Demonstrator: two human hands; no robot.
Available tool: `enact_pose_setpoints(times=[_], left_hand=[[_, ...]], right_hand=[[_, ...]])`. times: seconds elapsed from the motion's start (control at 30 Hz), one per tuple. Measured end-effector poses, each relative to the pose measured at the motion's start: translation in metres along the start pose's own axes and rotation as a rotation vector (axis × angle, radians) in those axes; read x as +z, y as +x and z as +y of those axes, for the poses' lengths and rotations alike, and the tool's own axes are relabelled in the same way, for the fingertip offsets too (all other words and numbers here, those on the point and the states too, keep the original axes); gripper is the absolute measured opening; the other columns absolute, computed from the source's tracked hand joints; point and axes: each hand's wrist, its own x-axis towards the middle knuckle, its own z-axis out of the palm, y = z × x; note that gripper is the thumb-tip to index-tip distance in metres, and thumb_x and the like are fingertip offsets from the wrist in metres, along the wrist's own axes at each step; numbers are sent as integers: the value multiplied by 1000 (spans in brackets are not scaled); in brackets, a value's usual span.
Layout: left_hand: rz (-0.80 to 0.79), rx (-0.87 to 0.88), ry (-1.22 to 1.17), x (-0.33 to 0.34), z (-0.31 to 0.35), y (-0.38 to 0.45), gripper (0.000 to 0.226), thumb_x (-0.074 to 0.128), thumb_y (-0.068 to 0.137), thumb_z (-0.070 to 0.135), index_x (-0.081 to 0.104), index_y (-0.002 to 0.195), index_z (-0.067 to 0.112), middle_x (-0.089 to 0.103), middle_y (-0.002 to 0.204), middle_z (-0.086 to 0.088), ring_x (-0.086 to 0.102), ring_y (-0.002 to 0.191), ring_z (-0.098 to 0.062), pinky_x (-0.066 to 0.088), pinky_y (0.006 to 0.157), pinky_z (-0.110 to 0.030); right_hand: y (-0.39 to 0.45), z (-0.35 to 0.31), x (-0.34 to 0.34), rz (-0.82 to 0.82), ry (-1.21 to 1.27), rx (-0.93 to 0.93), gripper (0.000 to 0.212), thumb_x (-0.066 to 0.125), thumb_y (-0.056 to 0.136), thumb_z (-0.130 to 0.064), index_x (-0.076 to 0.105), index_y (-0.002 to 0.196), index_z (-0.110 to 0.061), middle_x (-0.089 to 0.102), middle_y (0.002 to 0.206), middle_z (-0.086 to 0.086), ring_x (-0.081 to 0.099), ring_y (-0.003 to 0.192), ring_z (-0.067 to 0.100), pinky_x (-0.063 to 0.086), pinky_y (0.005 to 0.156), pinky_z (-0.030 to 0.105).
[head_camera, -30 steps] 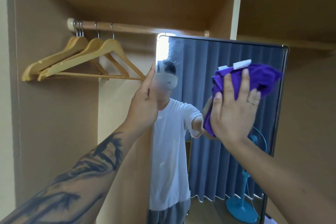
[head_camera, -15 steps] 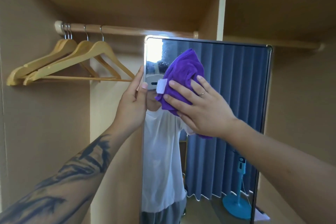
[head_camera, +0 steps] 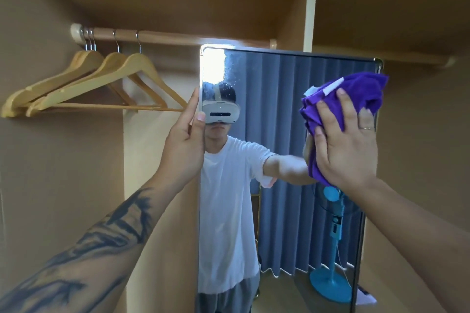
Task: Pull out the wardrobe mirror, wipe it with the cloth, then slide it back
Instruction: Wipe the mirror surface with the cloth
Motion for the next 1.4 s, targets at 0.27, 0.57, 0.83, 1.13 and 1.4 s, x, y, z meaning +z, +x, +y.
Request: enact_pose_setpoints(times=[0.27,0.57,0.83,1.13,1.4], left_hand=[[-24,-21,9,-3,6,-2,51,37,116,30,29,165,36,50,146,33,45,126,28,40,104,-3],[-25,-94,-71,-2,7,-3,48,40,115,33,33,161,46,60,139,37,54,136,6,47,115,-26],[4,-71,-22,-1,7,-3,44,42,112,42,31,150,63,56,148,-22,50,139,-47,47,107,-63],[-12,-47,77,-3,0,1,49,37,115,37,31,161,50,58,154,3,60,134,-14,51,113,-43],[-60,-92,35,0,4,-1,50,34,116,33,26,161,53,43,152,-35,40,142,-54,40,112,-65]], right_hand=[[51,-93,-3,-5,-1,140,58,35,107,-38,32,162,-20,27,170,14,37,142,51,28,120,64],[80,-157,-17,-35,-32,-269,63,47,102,-44,34,162,-30,29,170,7,35,146,47,21,122,68],[76,-93,-17,-86,-105,-492,56,39,108,-47,34,162,-33,27,171,6,33,149,43,22,124,64],[42,6,-7,-71,-115,-70,58,26,108,-51,35,161,-29,26,170,12,40,136,51,29,119,62],[15,-24,5,52,36,401,54,33,109,-39,36,160,-21,31,167,17,37,139,58,32,117,65]])
